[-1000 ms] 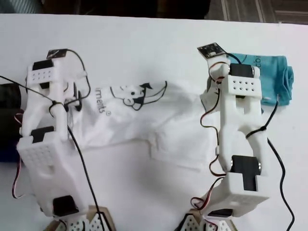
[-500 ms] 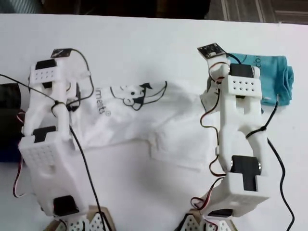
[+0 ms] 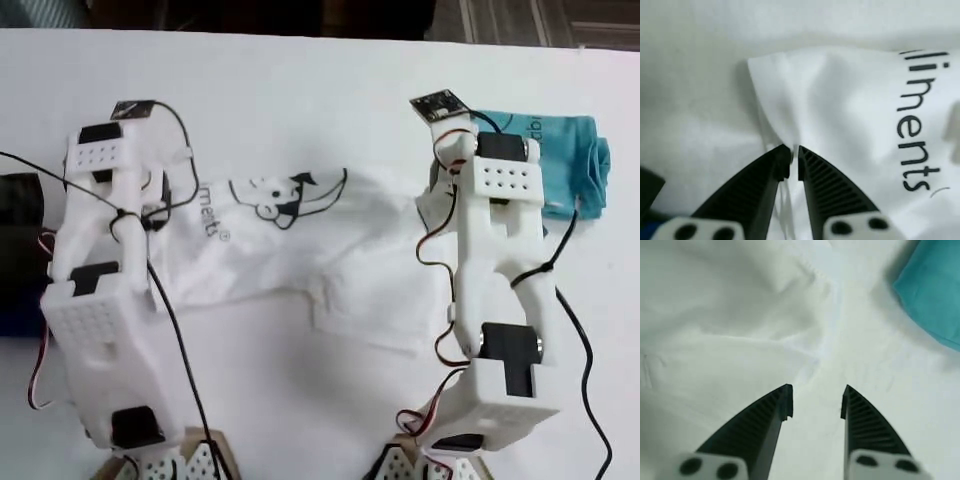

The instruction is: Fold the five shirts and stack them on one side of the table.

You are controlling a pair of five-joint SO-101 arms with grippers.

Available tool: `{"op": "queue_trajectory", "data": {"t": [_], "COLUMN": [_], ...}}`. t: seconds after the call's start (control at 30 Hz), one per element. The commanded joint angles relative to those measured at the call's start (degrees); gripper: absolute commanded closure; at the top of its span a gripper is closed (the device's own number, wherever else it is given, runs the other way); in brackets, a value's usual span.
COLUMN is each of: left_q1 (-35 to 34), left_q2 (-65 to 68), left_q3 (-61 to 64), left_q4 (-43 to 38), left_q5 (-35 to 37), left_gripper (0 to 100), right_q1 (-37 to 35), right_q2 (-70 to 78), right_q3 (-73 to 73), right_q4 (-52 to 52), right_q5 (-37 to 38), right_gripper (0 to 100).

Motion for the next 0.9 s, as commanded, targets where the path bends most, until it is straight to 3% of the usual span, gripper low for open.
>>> {"op": "queue_trajectory", "data": {"t": [0.0, 0.3, 0.47, 0.63, 0.87], "left_q1": [0.5, 0.4, 0.5, 0.9, 0.9], "left_q2": [-1.7, 2.1, 2.1, 2.1, 2.1], "left_q3": [-2.2, -2.7, -2.8, -3.3, -11.2], "left_q4": [0.1, 0.0, 0.0, 0.1, 3.2], "left_q5": [-0.4, -0.4, -0.4, 0.9, 1.1], "left_gripper": [94, 86, 88, 98, 97], "right_q1": [-0.6, -0.6, -0.6, -0.6, -0.6], "right_q2": [-3.7, -3.7, -3.7, -3.7, -3.7], "right_q3": [-0.3, -0.3, -0.3, -0.3, -0.3], "right_q4": [0.0, 0.0, -0.2, -0.2, -0.1], "right_q5": [0.0, 0.0, 0.0, 0.0, 0.0], "right_gripper": [83.7, 83.7, 83.7, 83.7, 83.7]}}
